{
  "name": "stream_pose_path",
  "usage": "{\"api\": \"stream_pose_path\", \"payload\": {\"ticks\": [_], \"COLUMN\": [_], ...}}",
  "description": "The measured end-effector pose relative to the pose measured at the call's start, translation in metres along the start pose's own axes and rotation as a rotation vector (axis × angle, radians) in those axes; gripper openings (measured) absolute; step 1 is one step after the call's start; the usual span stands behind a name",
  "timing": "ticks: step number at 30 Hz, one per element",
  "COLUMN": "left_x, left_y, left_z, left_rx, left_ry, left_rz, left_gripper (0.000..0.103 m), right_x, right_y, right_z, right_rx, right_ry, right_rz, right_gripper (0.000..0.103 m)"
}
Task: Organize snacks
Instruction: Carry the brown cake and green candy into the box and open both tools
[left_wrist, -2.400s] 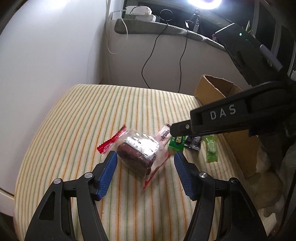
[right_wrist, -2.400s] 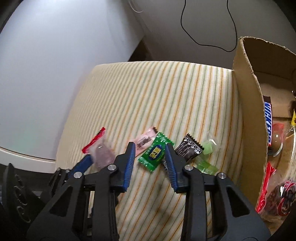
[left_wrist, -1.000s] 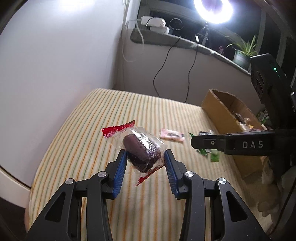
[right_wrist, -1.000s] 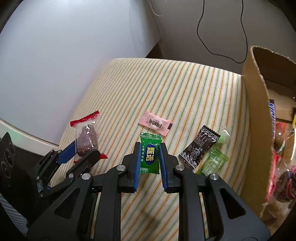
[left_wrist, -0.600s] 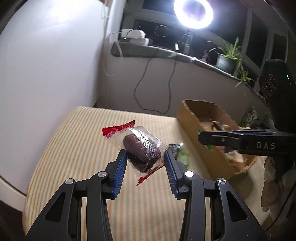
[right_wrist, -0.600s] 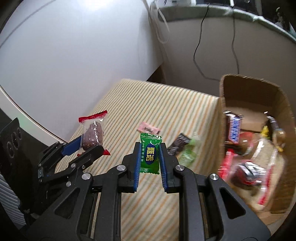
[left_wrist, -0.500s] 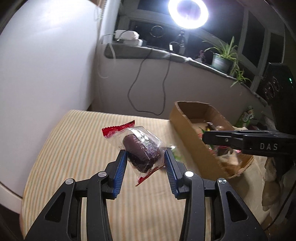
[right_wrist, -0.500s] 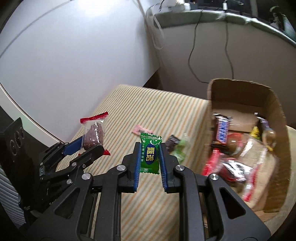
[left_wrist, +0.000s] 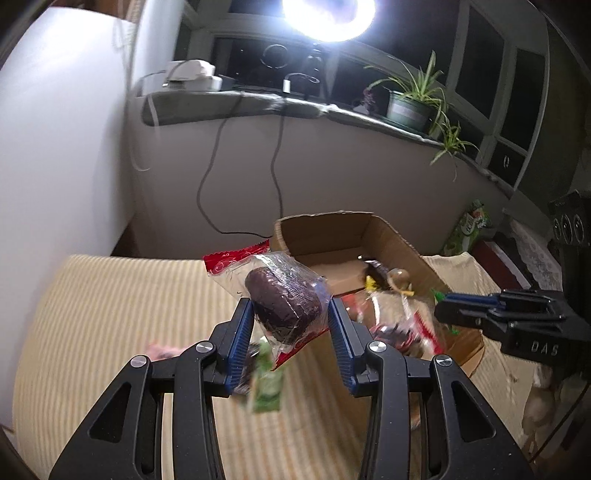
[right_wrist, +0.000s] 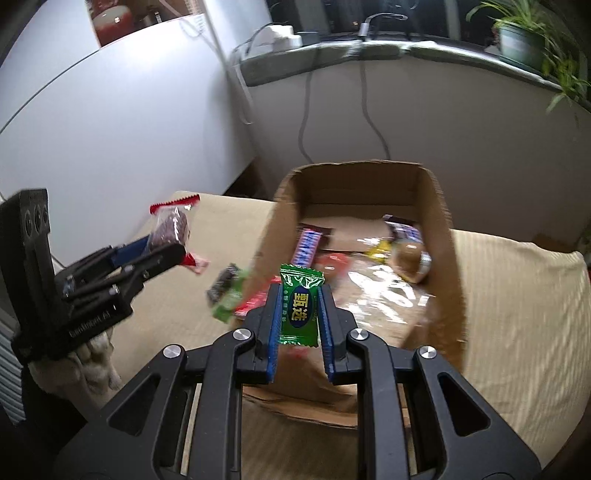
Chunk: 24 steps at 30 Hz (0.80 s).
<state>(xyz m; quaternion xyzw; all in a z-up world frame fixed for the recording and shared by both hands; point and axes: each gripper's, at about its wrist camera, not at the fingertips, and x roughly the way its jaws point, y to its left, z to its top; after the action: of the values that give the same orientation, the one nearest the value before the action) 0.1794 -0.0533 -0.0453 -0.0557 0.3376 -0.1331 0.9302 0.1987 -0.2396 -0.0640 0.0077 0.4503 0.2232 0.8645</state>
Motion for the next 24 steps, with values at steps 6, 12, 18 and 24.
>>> {"api": "stream_pose_path", "payload": {"ticks": [6, 12, 18, 24], "left_x": [0.025, 0.046, 0.054, 0.056], "left_y": [-0.02, -0.039, -0.054, -0.064], "left_z": [0.015, 0.024, 0.028, 0.028], "left_rx": [0.027, 0.064, 0.093, 0.117], "left_ry": [0.025, 0.054, 0.067, 0.073], "left_rz": [-0.026, -0.043, -0.054, -0.059], "left_gripper": [0.04, 0.04, 0.041, 0.043], "right_x": [0.007, 0.014, 0.018, 0.018], "right_y": [-0.029, -0.049, -0.061, -0.062], "right_z": [-0.004, -0.008, -0.011, -0.012], "right_rx": [0.025, 0.051, 0.066, 0.063], "right_ry": [0.003, 0.009, 0.015, 0.02], "right_rz": [-0.021, -0.029, -0.027, -0.036], "right_gripper": [0.019, 0.019, 0.02, 0.021]}}
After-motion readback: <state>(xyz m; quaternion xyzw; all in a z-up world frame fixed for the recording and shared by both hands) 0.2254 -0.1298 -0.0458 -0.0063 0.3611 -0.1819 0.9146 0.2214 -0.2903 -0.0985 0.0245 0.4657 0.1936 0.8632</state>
